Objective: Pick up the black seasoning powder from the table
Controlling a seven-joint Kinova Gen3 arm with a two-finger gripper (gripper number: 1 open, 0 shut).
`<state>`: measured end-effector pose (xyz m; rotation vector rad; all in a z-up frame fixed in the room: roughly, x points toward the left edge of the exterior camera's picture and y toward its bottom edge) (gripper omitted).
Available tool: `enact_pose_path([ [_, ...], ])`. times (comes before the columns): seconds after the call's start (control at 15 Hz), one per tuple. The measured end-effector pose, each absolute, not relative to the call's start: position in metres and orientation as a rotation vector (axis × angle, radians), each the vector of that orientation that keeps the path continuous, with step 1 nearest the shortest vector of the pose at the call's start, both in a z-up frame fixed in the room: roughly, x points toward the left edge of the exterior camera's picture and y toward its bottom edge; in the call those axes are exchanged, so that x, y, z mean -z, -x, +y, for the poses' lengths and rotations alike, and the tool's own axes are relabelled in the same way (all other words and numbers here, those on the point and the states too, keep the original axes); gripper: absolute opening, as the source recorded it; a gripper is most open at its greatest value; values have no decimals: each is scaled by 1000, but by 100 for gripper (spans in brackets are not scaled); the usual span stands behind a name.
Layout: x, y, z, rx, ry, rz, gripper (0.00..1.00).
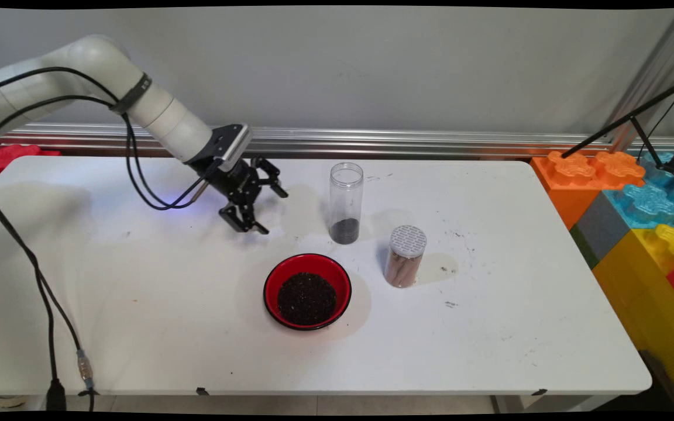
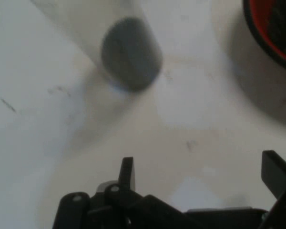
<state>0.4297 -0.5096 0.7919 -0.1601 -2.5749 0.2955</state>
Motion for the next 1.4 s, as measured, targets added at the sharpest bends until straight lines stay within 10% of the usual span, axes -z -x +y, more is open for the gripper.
enact_pose_path([
  [1.4,-758,-435,-556,-198,0,-2229,100],
])
